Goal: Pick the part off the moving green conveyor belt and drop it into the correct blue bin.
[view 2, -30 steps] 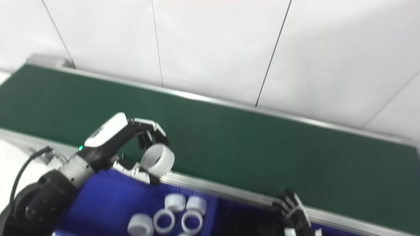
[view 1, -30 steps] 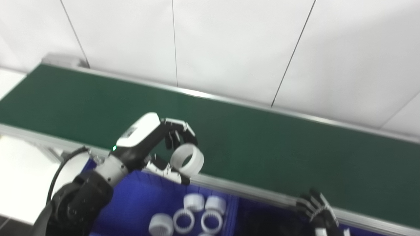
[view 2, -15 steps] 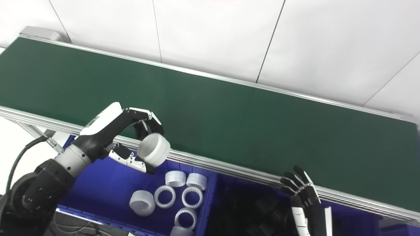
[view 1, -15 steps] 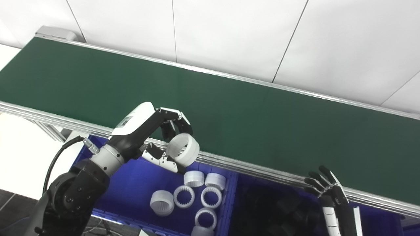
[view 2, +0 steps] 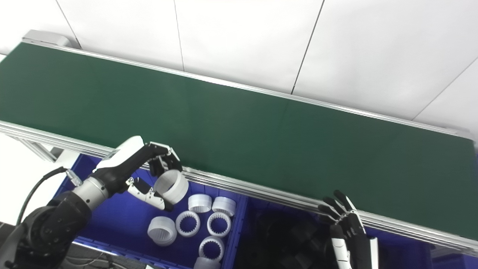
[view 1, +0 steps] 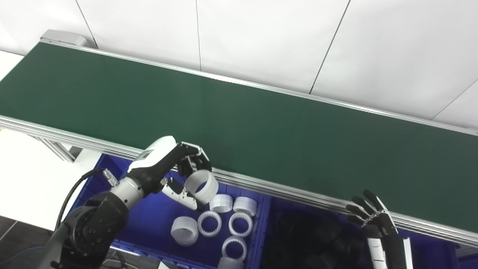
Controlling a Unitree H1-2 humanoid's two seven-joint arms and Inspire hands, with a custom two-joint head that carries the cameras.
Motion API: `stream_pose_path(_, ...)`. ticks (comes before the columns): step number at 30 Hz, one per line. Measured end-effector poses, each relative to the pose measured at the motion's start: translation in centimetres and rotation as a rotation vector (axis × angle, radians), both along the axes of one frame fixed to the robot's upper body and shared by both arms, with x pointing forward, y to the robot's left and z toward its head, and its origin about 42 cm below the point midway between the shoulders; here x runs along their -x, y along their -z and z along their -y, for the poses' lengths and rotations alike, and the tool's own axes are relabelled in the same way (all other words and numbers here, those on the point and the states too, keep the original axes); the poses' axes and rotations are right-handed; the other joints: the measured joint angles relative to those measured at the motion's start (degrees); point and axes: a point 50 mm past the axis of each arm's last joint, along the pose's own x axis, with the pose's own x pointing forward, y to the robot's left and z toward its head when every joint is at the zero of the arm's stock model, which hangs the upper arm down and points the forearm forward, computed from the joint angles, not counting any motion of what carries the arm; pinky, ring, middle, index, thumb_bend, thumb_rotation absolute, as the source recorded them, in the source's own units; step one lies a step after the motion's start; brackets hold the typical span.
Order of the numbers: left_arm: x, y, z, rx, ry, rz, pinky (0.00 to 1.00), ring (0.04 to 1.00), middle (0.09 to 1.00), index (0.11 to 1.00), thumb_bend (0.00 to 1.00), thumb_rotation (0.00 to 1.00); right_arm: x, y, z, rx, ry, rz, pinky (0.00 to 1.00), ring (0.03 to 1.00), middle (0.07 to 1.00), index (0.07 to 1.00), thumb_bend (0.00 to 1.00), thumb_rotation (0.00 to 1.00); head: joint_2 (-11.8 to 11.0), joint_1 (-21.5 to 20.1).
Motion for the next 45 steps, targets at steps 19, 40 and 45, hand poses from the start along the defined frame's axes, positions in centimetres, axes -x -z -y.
stream_pose_path(19, 1.4, 8.0, -1.2, -0.136, 0.018, -0.212, 0.37, 0.440, 0.498, 0.506, 0.48, 0.00, -0.1, 0.1, -0.2, -0.012, 0.004, 0.001, 0.64, 0.719, 0.773, 0.850, 0.68, 0.77, -0.4, 0.0)
stream_pose_path(40, 1.3, 6.4, -1.0, -0.231, -0.035, -0.217, 0.58, 0.789, 0.864, 0.818, 0.84, 0.00, -0.1, 0.1, -0.3, -0.013, 0.002, -0.001, 0.64, 0.727, 0.779, 0.856, 0.67, 0.75, -1.2, -0.2)
stream_pose_path(45, 1.3, 5.6, -0.7, -0.223, -0.031, -0.244, 0.59, 0.802, 0.876, 0.865, 0.86, 0.00, -0.2, 0.2, -0.3, -0.012, 0.000, -0.002, 0.64, 0.729, 0.782, 0.857, 0.68, 0.75, -1.5, -0.2)
